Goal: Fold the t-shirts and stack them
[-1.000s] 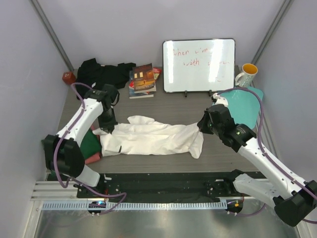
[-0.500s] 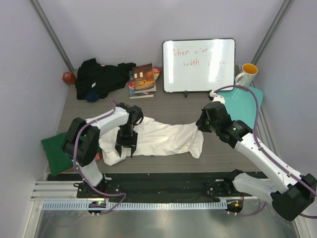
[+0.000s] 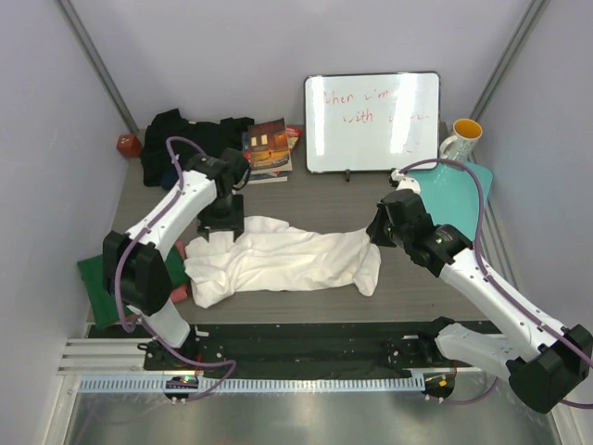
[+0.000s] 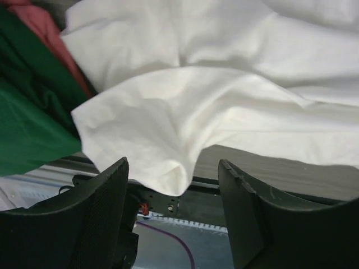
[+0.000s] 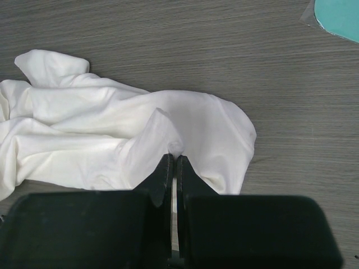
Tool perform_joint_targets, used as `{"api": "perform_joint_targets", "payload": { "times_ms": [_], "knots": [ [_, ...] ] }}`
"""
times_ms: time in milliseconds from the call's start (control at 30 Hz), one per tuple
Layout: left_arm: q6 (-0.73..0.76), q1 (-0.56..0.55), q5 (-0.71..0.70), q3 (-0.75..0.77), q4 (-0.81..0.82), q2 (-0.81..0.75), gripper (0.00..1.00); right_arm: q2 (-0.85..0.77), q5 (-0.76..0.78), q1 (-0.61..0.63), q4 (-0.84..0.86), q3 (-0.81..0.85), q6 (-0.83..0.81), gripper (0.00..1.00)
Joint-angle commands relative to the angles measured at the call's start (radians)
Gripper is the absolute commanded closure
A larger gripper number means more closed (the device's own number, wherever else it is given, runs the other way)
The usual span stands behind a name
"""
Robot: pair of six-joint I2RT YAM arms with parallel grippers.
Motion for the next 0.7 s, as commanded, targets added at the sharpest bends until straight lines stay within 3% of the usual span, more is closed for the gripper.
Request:
{"api": "perform_joint_targets", "payload": {
  "times_ms": [0,200,533,667],
  "knots": [
    [0.024,0.153,-0.093,-0.031,-0.086,0.032,0.35,-0.028,0.003,0.002,0.026,0.041,-0.023,0.99],
    [0.004,0.212,-0.150,-0.103,-0.023,0.078,0.36,-0.014,-0.004,0.002,0.030,0.042,-0.030,0.99],
    [0.015,0.238,-0.087,-0.250,0.051,0.103,0.35,-0.011,0.005,0.002,0.030,0.039,-0.036,0.99],
    [0.018,0.239,-0.075,-0.240,0.062,0.130,0.36,-0.011,0.006,-0.001,0.033,0.038,-0.036,0.99]
  ]
}}
